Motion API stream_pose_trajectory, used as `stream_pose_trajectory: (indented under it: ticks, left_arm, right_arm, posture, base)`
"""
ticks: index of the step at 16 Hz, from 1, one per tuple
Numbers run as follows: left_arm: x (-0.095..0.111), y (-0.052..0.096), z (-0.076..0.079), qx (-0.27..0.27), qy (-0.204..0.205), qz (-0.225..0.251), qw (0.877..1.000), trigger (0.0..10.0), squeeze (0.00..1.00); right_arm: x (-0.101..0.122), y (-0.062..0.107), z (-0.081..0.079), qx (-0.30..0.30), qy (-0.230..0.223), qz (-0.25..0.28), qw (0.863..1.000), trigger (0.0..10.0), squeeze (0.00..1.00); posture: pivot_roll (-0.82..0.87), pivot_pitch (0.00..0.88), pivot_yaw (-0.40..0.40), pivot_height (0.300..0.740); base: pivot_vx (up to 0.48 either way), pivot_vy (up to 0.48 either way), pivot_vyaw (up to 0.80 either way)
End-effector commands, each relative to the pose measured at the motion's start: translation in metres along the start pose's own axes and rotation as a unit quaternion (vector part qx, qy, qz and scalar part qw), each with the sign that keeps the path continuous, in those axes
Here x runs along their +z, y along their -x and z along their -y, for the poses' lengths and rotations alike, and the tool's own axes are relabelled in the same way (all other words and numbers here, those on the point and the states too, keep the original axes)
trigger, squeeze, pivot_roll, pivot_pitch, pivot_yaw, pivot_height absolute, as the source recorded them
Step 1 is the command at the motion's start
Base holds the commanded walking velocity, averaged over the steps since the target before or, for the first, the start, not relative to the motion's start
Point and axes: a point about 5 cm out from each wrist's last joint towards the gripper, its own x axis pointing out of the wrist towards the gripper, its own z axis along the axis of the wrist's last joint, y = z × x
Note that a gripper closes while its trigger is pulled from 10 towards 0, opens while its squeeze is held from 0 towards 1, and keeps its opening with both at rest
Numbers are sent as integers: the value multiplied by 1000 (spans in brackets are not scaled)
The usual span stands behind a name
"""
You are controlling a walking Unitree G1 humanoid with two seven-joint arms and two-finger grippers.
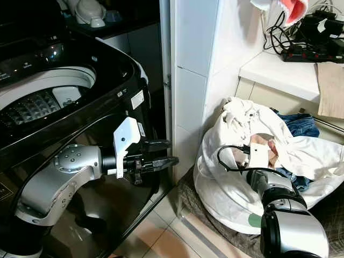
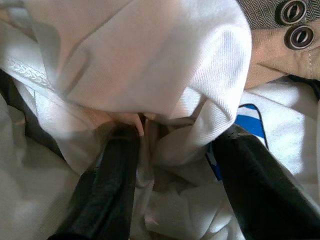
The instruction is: Clothes washing
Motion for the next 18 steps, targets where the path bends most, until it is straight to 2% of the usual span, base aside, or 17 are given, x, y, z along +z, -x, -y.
stream_pose_trajectory:
  ticks: [1, 11, 13, 16, 18]
  left_arm:
    - [7, 0, 0, -1, -14, 2, 1000, 10000, 0]
    - [7, -1, -6, 17, -21, 2, 1000, 10000, 0]
    - [8, 0, -9, 29, -25, 7, 999, 10000, 0]
    - [11, -1, -16, 53, -25, 24, 998, 10000, 0]
    - [11, -1, -19, 70, -26, 34, 997, 10000, 0]
  right_arm:
    - [-10, -1, 1, -6, -4, -16, 1000, 0, 0]
    - [-3, -1, 4, -20, -8, 11, 1000, 0, 0]
    - [4, 0, 6, -26, -5, 36, 999, 0, 0]
    - [22, 5, 11, -30, -26, 82, 996, 0, 0]
    - [41, 11, 15, -26, -35, 125, 991, 0, 0]
  posture:
    - [56, 17, 64, 740]
    - [53, 3, 62, 740]
    - [49, 0, 59, 740]
    - [34, 0, 50, 740]
    - [11, 0, 44, 740]
  base:
    - [0, 0, 0]
    - [0, 0, 0]
    - [0, 0, 0]
    - [0, 0, 0]
    - [0, 0, 0]
